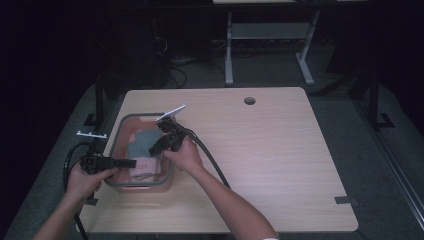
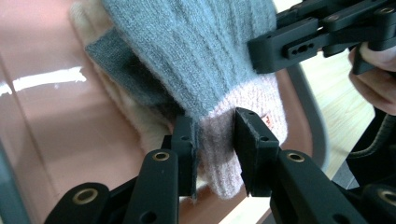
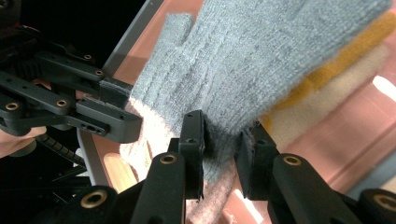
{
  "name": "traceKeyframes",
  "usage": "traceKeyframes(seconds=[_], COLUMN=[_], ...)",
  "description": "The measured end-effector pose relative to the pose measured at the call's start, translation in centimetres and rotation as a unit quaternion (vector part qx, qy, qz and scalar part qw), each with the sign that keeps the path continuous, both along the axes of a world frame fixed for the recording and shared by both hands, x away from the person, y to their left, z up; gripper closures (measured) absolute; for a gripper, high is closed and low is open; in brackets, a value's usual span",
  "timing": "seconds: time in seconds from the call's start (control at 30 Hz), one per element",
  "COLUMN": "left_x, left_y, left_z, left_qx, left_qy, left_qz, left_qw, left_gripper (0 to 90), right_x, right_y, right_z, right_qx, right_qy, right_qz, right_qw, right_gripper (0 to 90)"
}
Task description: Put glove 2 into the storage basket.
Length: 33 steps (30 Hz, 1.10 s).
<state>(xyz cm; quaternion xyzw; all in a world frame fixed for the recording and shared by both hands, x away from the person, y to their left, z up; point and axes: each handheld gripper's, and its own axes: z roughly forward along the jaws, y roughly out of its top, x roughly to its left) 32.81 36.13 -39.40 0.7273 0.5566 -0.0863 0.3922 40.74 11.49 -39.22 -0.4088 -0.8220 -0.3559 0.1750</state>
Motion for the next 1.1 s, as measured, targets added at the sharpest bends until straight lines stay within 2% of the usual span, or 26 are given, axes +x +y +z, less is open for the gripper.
traceKeyframes(seconds=[0.13, 0.37, 0.47, 0.6, 0.8, 1.0, 1.1], left_x=[0.0, 0.3, 0.3, 0.2, 0.3, 0.5, 0.5], left_y=[0.0, 0.1, 0.3, 0.4, 0.8, 0.7, 0.5], left_z=[-0.1, -0.3, -0.4, -0.2, 1.0, 1.8, 2.3], left_qx=[0.009, 0.032, 0.03, 0.027, 0.019, 0.006, -0.007], left_qy=[0.002, 0.007, 0.005, 0.001, -0.016, -0.032, -0.038], left_qz=[0.001, 0.0, 0.003, 0.011, 0.016, 0.02, 0.02], left_qw=[1.0, 0.9995, 0.9995, 0.9996, 0.9996, 0.9993, 0.999], left_gripper=[67.9, 66.1, 65.5, 62.5, 60.3, 59.4, 58.9], right_x=[0.1, 0.3, 0.5, 0.9, 1.1, 1.1, 1.0], right_y=[0.2, -0.3, -0.7, -1.4, -2.2, -2.8, -3.3], right_z=[-0.2, 0.3, 0.6, 1.0, 1.4, 2.0, 2.3], right_qx=[-0.002, -0.005, -0.006, 0.006, 0.013, 0.026, 0.031], right_qy=[0.0, -0.017, -0.024, -0.023, -0.024, -0.026, -0.025], right_qz=[0.001, -0.017, -0.025, -0.037, -0.043, -0.048, -0.047], right_qw=[1.0, 0.9997, 0.9994, 0.999, 0.9987, 0.9982, 0.9981], right_gripper=[72.5, 66.8, 64.0, 62.6, 61.2, 59.9, 59.0])
